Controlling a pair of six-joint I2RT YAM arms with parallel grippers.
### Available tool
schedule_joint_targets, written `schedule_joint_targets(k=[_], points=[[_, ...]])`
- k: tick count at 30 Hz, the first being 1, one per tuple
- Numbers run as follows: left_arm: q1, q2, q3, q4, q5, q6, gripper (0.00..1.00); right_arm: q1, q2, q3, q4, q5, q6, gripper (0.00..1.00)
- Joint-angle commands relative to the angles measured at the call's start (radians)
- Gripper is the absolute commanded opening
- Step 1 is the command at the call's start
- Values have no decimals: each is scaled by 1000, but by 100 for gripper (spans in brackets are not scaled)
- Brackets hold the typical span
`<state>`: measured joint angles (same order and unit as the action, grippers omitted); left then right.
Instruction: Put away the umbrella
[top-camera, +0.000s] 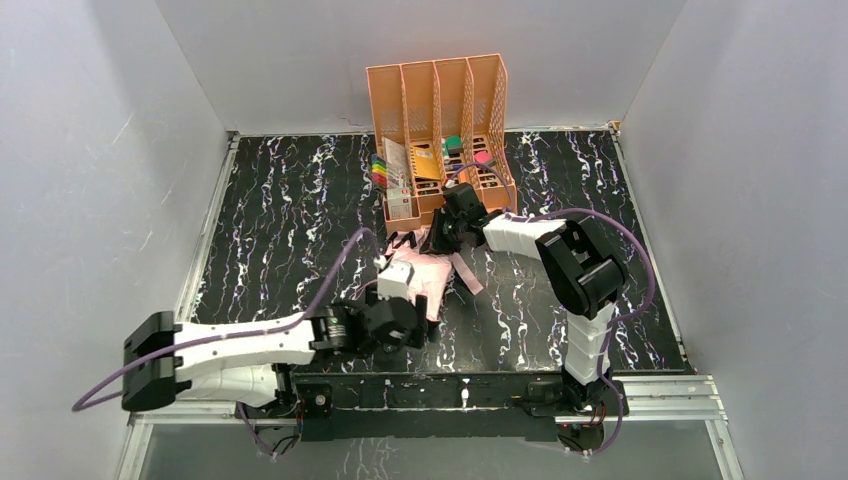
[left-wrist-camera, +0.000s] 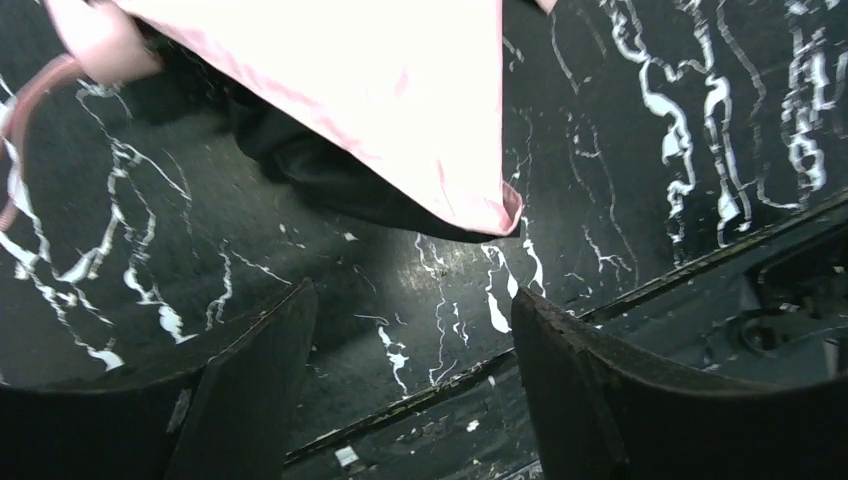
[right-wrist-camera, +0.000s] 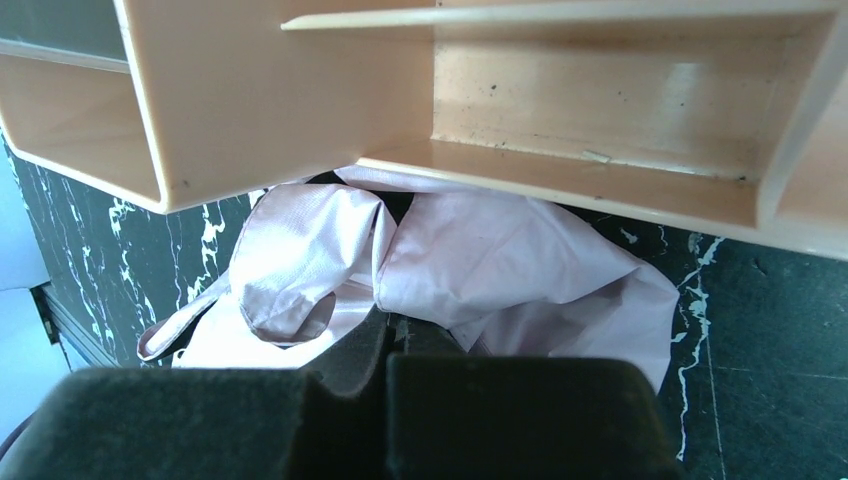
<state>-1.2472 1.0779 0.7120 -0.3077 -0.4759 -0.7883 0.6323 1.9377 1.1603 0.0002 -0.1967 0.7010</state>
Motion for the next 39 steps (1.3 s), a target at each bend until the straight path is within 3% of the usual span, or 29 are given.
schedule_joint_targets(k=[1, 5, 12, 16, 24, 29, 33, 39], points=[[-87, 113, 42, 22, -226, -197, 72, -20, 31, -55, -147, 136, -36, 0], [-90, 208, 50, 98, -270, -292, 75, -21, 26, -53, -151, 143, -43, 0], [-90, 248, 52, 276, -252, -248, 75, -21, 20, -51, -151, 143, -49, 0], [-90, 267, 65, 261, -265, -260, 74, -21, 17, -47, -154, 148, -55, 0], [-77, 384, 151, 28, -301, -413, 68, -21, 23, -38, -152, 141, -58, 0], [-23, 396, 116, 80, -256, -423, 64, -21, 20, -37, -155, 147, -65, 0], [34, 395, 96, 109, -238, -396, 52, -21, 17, -40, -157, 150, -69, 0], [91, 334, 54, 165, -184, -301, 14, -21, 15, -42, -159, 158, -73, 0]])
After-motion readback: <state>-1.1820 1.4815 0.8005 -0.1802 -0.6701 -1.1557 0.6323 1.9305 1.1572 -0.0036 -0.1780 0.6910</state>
